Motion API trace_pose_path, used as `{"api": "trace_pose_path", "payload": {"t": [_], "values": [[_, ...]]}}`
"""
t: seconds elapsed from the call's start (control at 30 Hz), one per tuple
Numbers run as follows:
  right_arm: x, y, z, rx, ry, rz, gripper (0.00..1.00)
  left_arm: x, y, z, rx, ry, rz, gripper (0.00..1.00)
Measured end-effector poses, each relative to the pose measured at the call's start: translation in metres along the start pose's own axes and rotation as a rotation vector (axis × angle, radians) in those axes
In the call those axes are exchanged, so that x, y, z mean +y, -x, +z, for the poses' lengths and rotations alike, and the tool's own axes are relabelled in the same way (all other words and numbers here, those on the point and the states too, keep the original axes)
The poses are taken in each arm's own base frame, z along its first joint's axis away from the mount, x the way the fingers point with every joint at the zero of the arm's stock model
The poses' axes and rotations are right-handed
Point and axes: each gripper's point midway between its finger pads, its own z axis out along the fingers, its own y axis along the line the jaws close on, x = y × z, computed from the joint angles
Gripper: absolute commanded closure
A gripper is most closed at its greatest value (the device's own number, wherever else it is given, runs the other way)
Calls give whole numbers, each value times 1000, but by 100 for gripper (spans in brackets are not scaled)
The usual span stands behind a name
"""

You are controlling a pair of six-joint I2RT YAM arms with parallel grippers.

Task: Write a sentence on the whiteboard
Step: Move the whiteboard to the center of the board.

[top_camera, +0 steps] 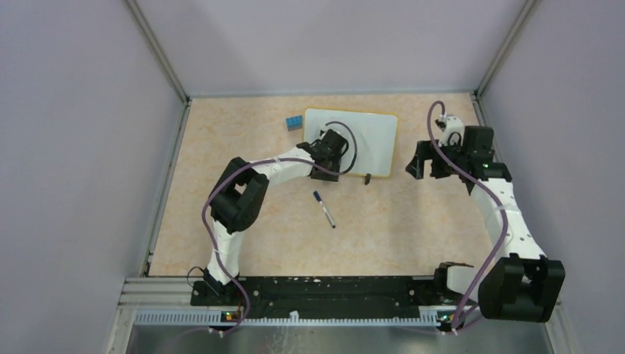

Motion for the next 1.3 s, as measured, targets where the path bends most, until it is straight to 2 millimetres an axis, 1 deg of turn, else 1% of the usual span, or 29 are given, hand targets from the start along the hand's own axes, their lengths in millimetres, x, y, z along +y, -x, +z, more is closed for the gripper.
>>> {"api": "trace_pose_path", "payload": {"t": [0.07, 0.13, 0.17, 0.27, 0.33, 0.37, 0.47, 0.5, 0.53, 0.6, 0.63, 0.67, 0.7, 0.8, 0.83, 0.9, 1.03, 1.2, 1.3], "values": [[12, -6, 9, 17, 10, -42, 17, -9, -8, -1, 29, -43, -18, 40], [24, -10, 17, 28, 21, -83, 20, -14, -16, -3, 47, -77, -21, 32], [29, -13, 20, 33, 24, -101, 22, -15, -21, -5, 55, -95, -21, 26], [40, -18, 28, 38, 26, -134, 28, -21, -24, -22, 56, -158, -14, 18], [45, -18, 33, 29, 18, -146, 31, -24, -16, -41, 27, -199, -1, 10], [47, -18, 36, 23, 12, -155, 32, -25, -9, -50, 3, -214, 2, 8], [64, -27, 47, 17, 17, -204, 35, -24, 22, -90, -116, -260, 1, 6], [70, -32, 51, 21, 22, -219, 37, -20, 36, -107, -163, -275, -12, 5], [76, -37, 55, 24, 26, -229, 38, -13, 47, -119, -201, -284, -30, 2], [83, -44, 64, 29, 31, -237, 42, 8, 72, -139, -273, -288, -88, 1], [86, -46, 68, 33, 29, -235, 43, 26, 85, -147, -310, -281, -131, 1], [88, -48, 74, 33, 20, -228, 44, 48, 96, -152, -345, -258, -178, 1], [89, -50, 79, 35, 12, -219, 46, 75, 106, -156, -377, -221, -233, 1], [88, -53, 92, 29, -35, -190, 50, 128, 114, -163, -423, -133, -326, 1], [90, -56, 96, 31, -48, -183, 51, 137, 115, -165, -432, -117, -341, 1], [95, -58, 104, 26, -61, -174, 51, 145, 114, -170, -443, -106, -356, 1], [98, -62, 122, 16, -88, -154, 52, 150, 115, -175, -456, -106, -368, 1], [84, -82, 145, 76, -152, -135, 57, 156, 115, -176, -458, -100, -386, 1], [79, -89, 152, 95, -178, -124, 60, 159, 115, -176, -459, -99, -394, 1]]}}
